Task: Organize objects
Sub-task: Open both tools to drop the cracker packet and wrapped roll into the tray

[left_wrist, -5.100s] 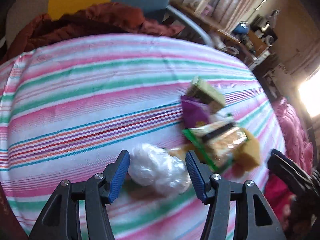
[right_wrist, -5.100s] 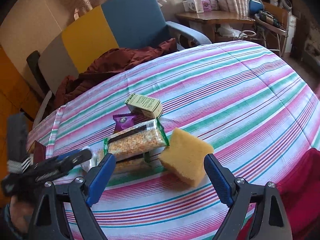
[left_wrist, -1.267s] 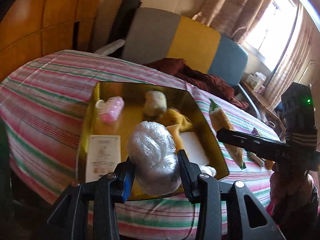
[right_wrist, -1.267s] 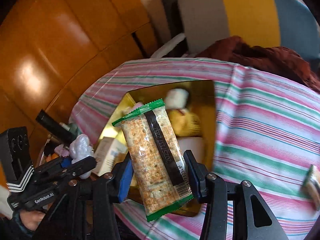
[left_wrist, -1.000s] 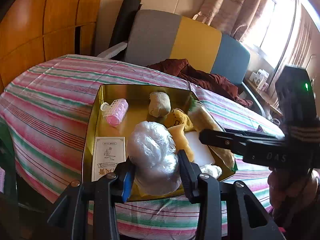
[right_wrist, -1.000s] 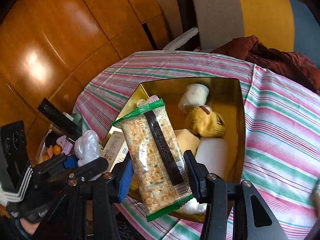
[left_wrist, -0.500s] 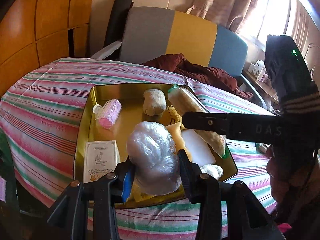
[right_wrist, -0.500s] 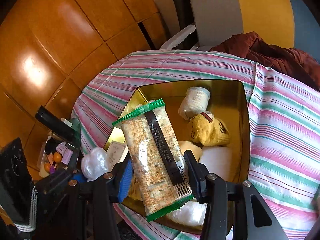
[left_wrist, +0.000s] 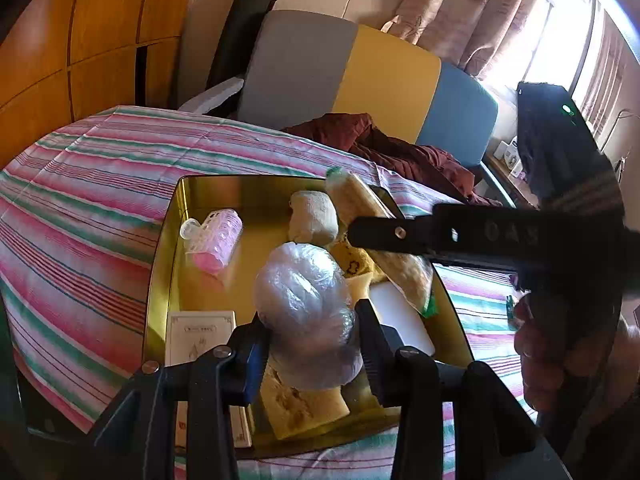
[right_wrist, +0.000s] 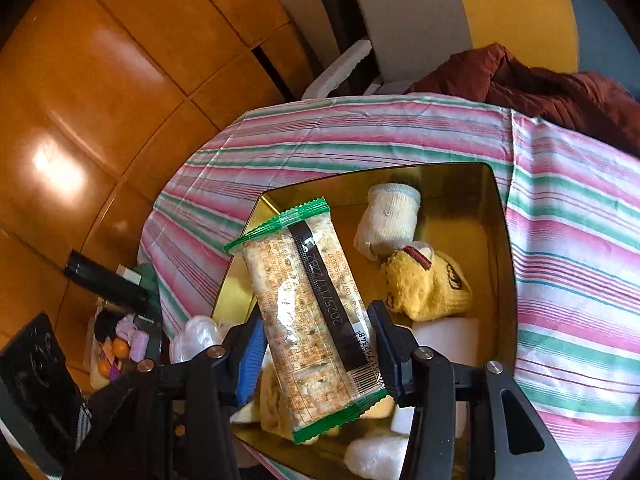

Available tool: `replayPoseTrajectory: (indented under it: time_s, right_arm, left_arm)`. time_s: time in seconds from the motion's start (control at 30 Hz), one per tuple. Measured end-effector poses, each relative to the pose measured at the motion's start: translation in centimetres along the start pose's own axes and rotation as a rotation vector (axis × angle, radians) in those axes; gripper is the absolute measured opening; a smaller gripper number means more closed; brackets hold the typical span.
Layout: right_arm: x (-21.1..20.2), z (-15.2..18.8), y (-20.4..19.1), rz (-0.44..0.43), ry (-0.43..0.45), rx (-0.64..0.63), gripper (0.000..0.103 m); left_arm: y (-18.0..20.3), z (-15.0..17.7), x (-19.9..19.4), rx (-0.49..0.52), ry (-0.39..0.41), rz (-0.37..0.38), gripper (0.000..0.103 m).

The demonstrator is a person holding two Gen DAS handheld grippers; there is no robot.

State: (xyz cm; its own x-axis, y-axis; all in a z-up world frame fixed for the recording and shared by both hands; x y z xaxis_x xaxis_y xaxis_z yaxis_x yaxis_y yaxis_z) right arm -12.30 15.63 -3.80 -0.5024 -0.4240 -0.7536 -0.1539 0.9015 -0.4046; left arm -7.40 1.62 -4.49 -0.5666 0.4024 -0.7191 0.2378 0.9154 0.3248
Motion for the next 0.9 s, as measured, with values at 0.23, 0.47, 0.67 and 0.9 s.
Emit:
replayPoseTrajectory:
  time_s: [0.23, 0.47, 0.67, 0.9]
  right_arm:
    - [2.9, -1.9, 0.0, -0.050, -0.030, 0.071, 0.059]
    - [2.9, -0.9, -0.1, -0.079, -0.025, 0.075, 0.075]
    - [1.3, 0.2, 1.3, -0.059, -0.003, 0.102, 0.077]
    - [0.7, 1.4, 2.5, -0.035, 0.006, 0.130, 0.081]
  left_arm:
    - [-0.8, -0.1, 1.1, -0.008, -0.020, -0.005, 0.041]
    - [-1.4, -0.1, 2.2, -0.024, -0.040, -0.012, 0.041]
    - [-1.4, -0.3, 2.8, -0.027, -0.043, -0.010, 0.041]
    - [-2.2, -1.6, 2.8, -0.096, -0.032, -0.044, 0.067]
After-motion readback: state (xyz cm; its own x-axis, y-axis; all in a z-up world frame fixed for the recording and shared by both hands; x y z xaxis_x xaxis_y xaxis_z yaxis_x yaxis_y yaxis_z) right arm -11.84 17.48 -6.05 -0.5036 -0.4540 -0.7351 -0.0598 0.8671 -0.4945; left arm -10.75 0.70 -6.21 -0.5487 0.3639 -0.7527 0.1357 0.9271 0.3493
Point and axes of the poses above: each gripper's, at about its wrist camera, not at the fingertips, and x roughly the way its jaws point, y to its right, z to its underside, the point moved 1 cm from there along x, roughly the way its jaws point, and after that the axes turned 5 degrees about -x, right-handed, at the moved point
